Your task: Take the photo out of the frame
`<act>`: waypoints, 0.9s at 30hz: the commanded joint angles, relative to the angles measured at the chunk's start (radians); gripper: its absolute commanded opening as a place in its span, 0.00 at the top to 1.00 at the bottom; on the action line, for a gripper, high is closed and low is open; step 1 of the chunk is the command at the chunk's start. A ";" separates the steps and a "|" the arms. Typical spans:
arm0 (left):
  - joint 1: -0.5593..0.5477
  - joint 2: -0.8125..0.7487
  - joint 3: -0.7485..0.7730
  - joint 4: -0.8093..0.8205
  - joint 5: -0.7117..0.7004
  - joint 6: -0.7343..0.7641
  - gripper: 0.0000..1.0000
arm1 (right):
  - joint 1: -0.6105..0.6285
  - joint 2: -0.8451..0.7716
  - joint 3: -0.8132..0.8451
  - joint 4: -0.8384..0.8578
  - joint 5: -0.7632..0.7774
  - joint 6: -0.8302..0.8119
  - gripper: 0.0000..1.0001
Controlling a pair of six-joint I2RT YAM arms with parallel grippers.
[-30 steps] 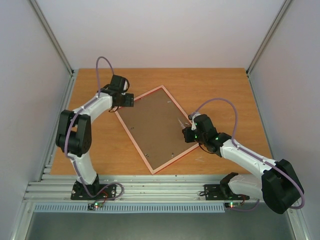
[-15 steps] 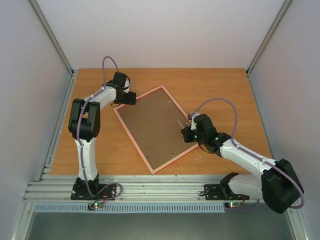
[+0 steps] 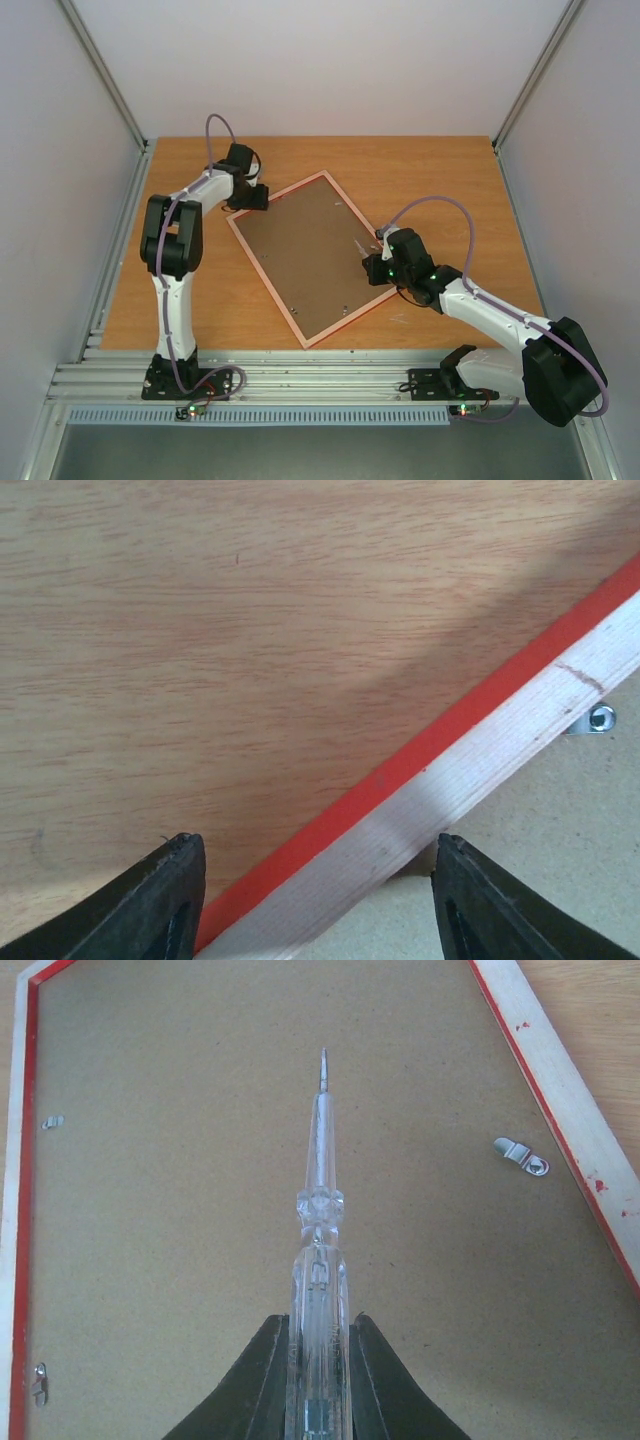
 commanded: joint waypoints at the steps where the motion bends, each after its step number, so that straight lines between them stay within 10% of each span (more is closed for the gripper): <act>1: -0.001 0.031 0.020 -0.062 -0.025 -0.036 0.38 | -0.005 0.006 -0.004 0.018 -0.009 0.006 0.99; 27: -0.069 -0.246 -0.412 -0.042 -0.046 -0.312 0.71 | -0.006 0.003 0.000 0.019 -0.028 0.000 0.99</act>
